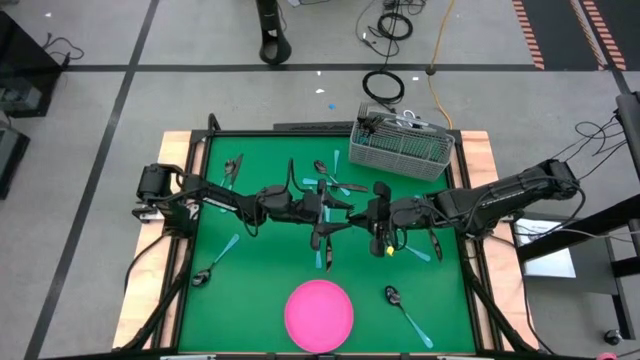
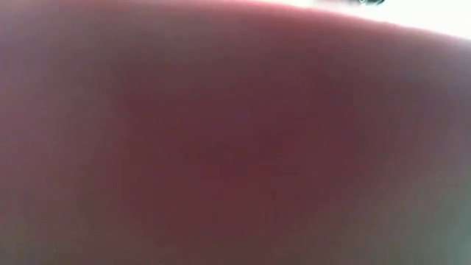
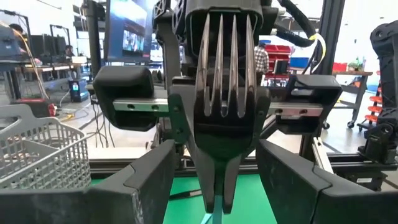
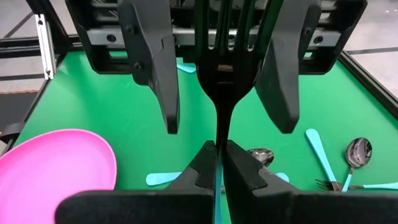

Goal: Sort silverware
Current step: Put the blue fork into the utensil holder

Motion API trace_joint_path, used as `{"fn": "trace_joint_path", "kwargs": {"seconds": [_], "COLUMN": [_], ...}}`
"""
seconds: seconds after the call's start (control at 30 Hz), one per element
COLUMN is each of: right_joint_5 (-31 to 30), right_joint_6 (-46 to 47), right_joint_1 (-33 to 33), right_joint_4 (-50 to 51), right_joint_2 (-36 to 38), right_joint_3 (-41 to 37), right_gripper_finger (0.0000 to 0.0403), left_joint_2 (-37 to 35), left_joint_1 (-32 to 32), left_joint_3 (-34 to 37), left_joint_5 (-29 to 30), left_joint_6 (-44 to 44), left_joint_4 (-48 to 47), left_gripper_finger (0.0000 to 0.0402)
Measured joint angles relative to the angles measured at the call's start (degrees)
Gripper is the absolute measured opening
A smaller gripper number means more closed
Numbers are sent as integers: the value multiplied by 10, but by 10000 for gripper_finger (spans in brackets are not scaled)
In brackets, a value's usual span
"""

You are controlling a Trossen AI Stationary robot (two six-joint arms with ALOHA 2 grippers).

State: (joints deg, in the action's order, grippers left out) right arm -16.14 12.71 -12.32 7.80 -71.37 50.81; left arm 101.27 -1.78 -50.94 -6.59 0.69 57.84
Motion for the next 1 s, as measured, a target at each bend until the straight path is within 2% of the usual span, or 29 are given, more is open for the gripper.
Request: {"fn": "trace_joint_path", "kwargs": {"seconds": [0.2,0.33,0.73,1.0], "right_joint_5": [-2,-3,-3,-3], "right_joint_6": [1,1,-9,-9], "right_joint_1": [0,0,0,0], "right_joint_4": [-1,-11,-32,-29], "right_joint_2": [-4,-4,-4,-4], "right_joint_3": [0,0,0,0], "right_gripper_finger": [0,0,0,0], "left_joint_2": [0,0,0,0], "left_joint_1": [0,0,0,0], "left_joint_3": [0,0,0,0], "left_joint_5": [0,0,0,0], "left_joint_6": [1,1,2,-1], "left_joint_4": [-1,-2,-3,-2], "left_gripper_finger": [226,211,129,48]}}
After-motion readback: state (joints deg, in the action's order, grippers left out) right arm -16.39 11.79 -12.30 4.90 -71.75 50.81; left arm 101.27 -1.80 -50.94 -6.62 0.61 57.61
